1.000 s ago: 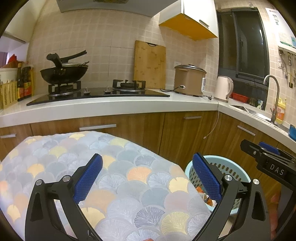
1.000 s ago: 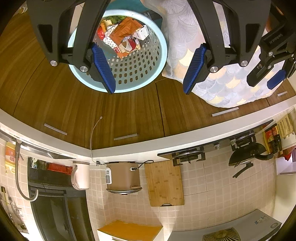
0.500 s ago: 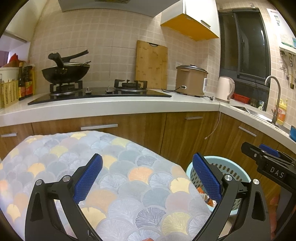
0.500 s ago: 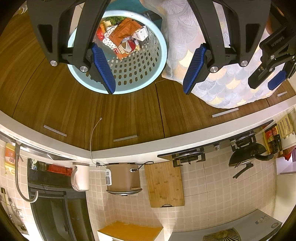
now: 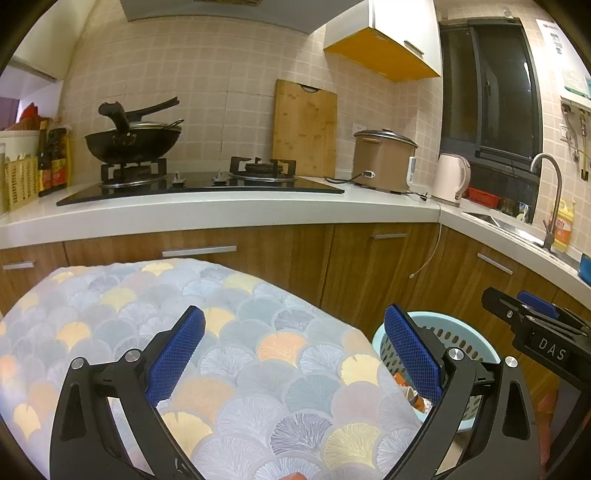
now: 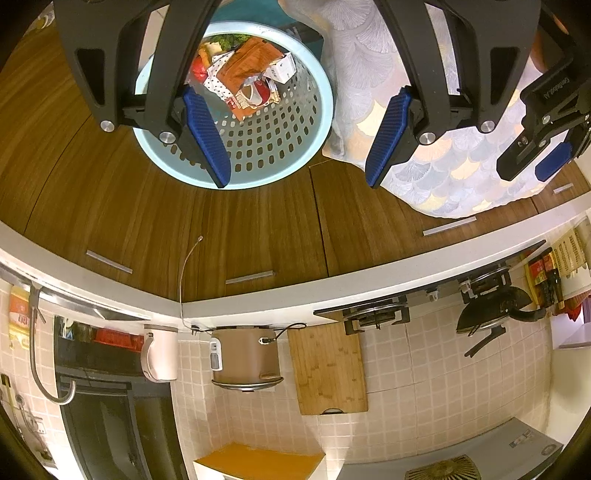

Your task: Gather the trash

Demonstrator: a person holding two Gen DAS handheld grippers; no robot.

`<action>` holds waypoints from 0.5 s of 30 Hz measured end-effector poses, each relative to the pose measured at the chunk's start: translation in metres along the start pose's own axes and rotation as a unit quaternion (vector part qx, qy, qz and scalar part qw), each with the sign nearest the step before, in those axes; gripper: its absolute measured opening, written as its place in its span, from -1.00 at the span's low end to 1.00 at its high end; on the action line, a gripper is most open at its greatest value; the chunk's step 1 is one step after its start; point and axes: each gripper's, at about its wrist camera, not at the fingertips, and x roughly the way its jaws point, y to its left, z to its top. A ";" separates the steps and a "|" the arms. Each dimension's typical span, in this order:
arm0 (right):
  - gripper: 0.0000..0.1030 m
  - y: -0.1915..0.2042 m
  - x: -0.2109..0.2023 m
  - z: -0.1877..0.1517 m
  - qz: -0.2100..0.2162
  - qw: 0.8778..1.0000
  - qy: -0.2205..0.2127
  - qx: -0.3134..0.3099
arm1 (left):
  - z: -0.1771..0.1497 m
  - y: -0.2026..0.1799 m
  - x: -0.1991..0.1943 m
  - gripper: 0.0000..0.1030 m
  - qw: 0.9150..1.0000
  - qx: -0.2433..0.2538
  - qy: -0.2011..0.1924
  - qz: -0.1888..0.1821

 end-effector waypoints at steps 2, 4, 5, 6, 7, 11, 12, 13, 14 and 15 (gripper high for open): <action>0.38 0.000 0.000 0.000 0.000 1.000 0.000 0.001 | 0.000 0.001 0.001 0.84 1.000 0.000 0.000 0.001; 0.38 0.000 0.001 0.000 0.001 1.000 0.000 0.001 | 0.000 0.001 0.000 0.84 1.000 0.001 -0.001 0.002; 0.38 0.000 0.001 0.000 0.000 1.000 0.001 0.001 | 0.000 0.001 0.000 0.84 1.000 0.001 -0.001 0.003; 0.38 0.000 0.001 0.000 0.000 1.000 0.001 0.001 | 0.000 0.001 0.001 0.84 1.000 0.001 -0.001 0.003; 0.38 0.000 0.001 0.000 0.001 1.000 0.001 0.001 | 0.000 0.001 0.001 0.84 1.000 0.001 -0.001 0.003; 0.38 0.000 0.001 -0.001 0.000 1.000 0.002 0.002 | 0.000 0.001 0.001 0.84 1.000 0.001 -0.001 0.002; 0.38 0.000 0.001 -0.001 0.000 1.000 0.002 0.003 | 0.000 0.001 0.001 0.84 1.000 0.001 -0.001 0.003; 0.38 0.000 0.001 -0.001 0.000 1.000 0.002 0.003 | 0.000 0.001 0.001 0.84 1.000 0.001 -0.001 0.003; 0.38 0.000 0.001 -0.002 0.000 1.000 0.002 0.003 | 0.000 0.001 0.001 0.84 1.000 0.001 -0.001 0.003; 0.38 0.000 0.002 -0.002 0.000 1.000 0.002 0.003 | 0.000 0.001 0.001 0.84 1.000 0.001 -0.001 0.003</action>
